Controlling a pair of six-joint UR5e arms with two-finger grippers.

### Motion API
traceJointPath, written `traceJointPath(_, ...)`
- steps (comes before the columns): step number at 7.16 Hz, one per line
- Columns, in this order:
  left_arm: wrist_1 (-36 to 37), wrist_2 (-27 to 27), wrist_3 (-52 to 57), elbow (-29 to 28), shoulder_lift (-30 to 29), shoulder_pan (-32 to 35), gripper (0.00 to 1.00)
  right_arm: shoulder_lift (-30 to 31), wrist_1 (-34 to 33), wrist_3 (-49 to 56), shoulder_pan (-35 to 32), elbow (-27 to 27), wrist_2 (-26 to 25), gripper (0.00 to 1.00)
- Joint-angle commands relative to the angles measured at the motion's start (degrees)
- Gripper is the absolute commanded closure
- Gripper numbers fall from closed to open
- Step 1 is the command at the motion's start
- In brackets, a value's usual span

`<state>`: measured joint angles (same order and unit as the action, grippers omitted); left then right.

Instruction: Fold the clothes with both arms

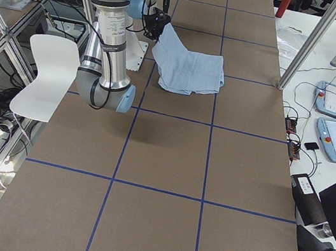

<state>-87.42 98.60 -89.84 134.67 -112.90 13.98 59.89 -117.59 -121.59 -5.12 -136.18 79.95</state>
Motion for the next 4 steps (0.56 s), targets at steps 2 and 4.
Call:
traceJointPath(2,0.8,-0.1,0.7,-6.0,-2.3,3.1,1.00,-5.8,0.9,3.3,-2.6,7.6,-5.9,1.00)
traceJointPath(4,0.7,-0.1,2.5,-7.7,-2.8,8.1,1.00,-5.9,6.8,8.5,-7.9,12.6,-5.8,1.00)
